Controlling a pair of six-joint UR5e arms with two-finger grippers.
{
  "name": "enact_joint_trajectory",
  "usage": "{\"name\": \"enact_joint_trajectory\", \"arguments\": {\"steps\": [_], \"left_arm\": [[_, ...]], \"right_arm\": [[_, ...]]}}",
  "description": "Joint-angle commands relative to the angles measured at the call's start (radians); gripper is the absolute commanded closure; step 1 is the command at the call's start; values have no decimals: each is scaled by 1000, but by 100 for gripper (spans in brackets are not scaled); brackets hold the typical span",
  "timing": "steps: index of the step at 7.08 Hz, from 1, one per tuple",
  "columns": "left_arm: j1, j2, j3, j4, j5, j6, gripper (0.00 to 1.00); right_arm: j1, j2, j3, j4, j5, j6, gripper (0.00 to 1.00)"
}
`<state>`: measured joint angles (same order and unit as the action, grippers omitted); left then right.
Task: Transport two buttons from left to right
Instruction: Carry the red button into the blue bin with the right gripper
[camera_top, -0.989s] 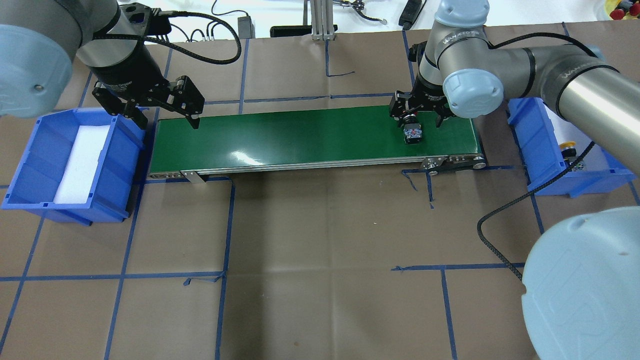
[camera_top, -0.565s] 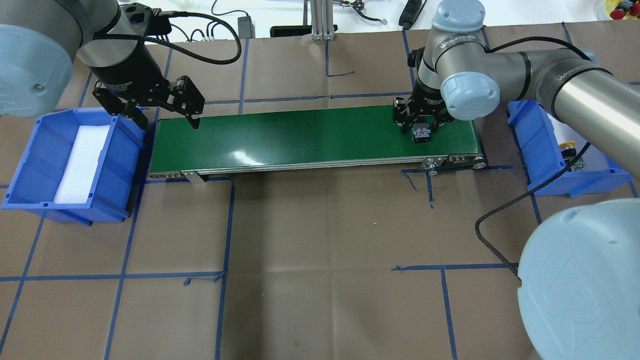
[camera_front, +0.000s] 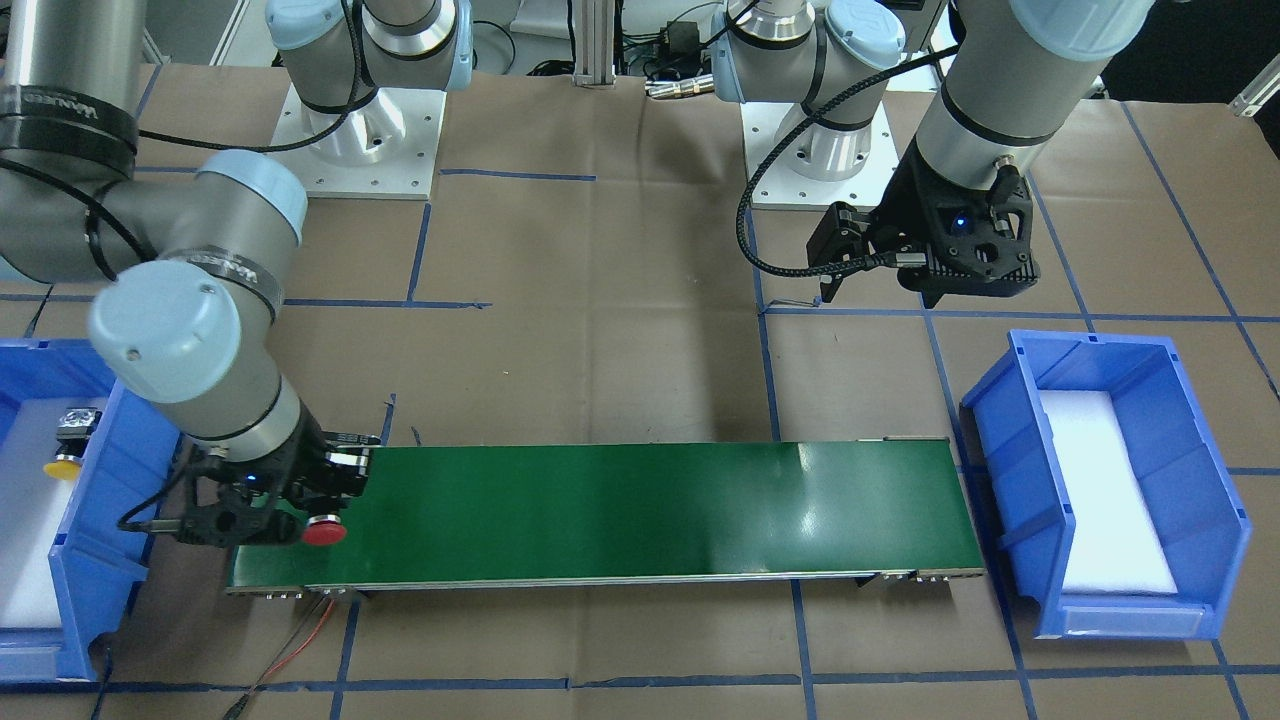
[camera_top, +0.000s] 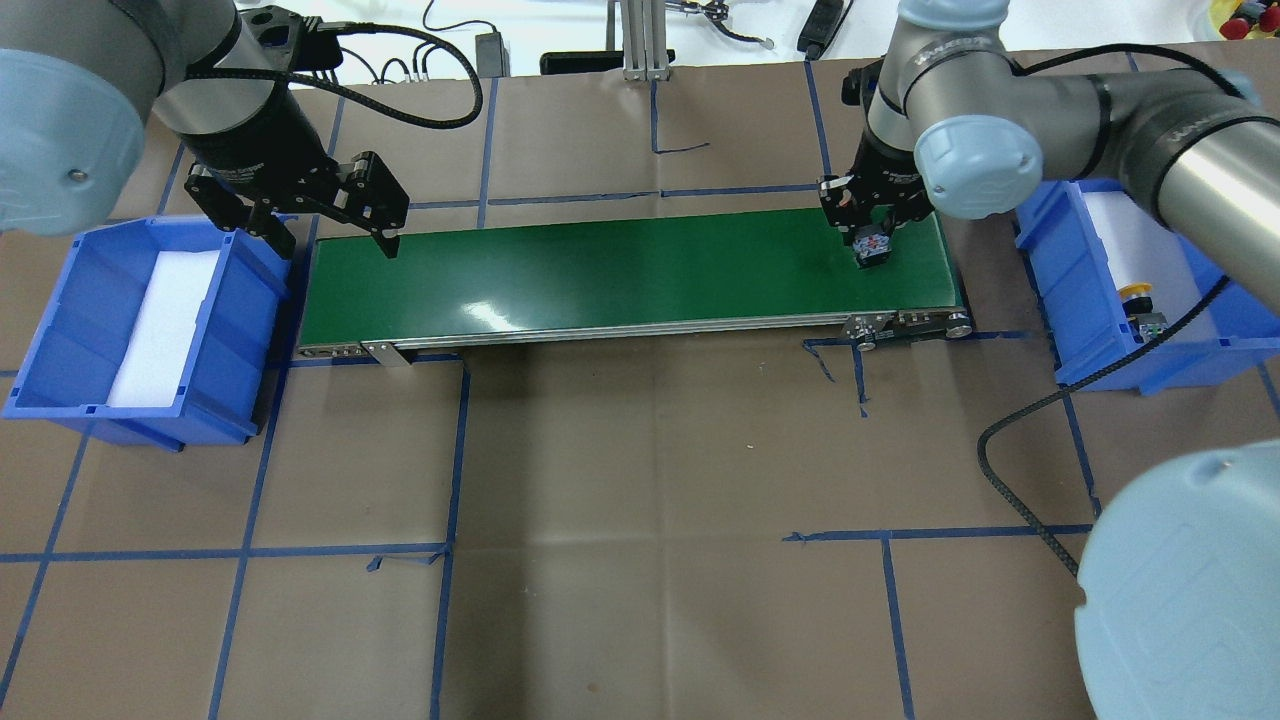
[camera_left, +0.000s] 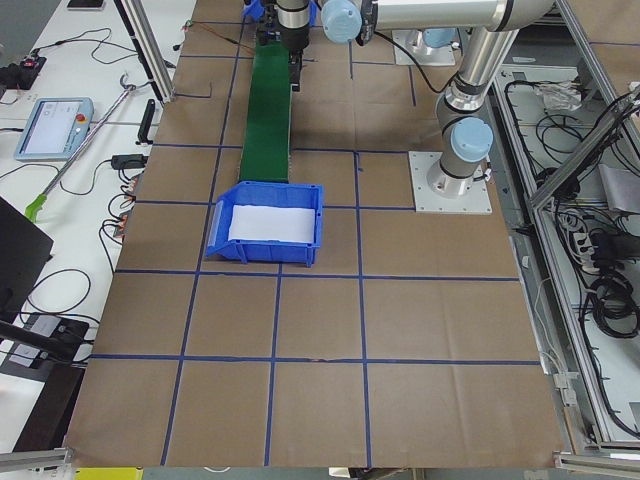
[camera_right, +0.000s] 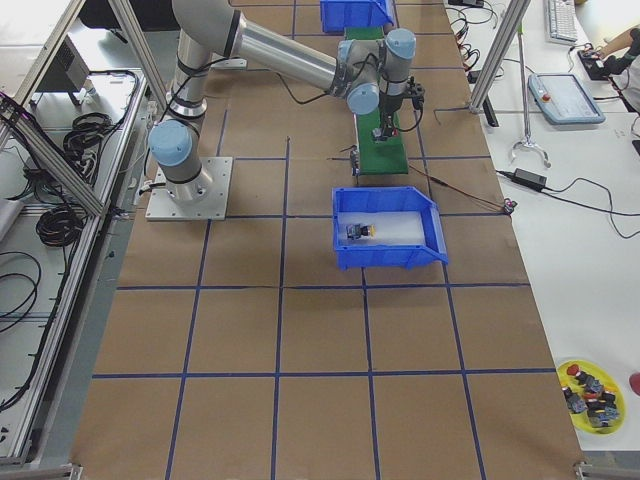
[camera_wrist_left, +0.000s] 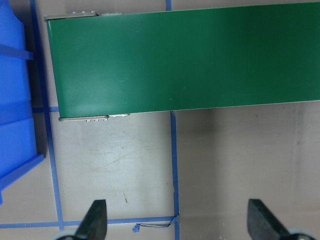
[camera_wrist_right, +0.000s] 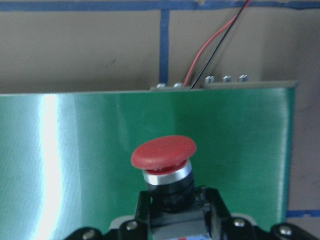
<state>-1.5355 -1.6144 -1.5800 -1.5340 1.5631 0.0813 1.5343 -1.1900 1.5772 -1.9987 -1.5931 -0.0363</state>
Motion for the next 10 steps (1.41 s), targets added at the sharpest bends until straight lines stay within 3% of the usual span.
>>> {"name": "enact_joint_trajectory", "arguments": {"steps": [1, 2, 4, 5, 7, 10], "left_arm": [[0, 1, 0, 0, 0, 0, 0], [0, 1, 0, 0, 0, 0, 0], [0, 1, 0, 0, 0, 0, 0], [0, 1, 0, 0, 0, 0, 0], [0, 1, 0, 0, 0, 0, 0], [0, 1, 0, 0, 2, 0, 0]], "right_arm": [[-133, -124, -66, 123, -10, -124, 94], [-219, -141, -142, 230, -11, -205, 94], [-415, -122, -193, 248, -5, -409, 95], [-453, -79, -190, 236, 4, -436, 96], [-456, 17, -189, 204, 19, -425, 97], [-456, 140, -129, 16, 36, -425, 97]]}}
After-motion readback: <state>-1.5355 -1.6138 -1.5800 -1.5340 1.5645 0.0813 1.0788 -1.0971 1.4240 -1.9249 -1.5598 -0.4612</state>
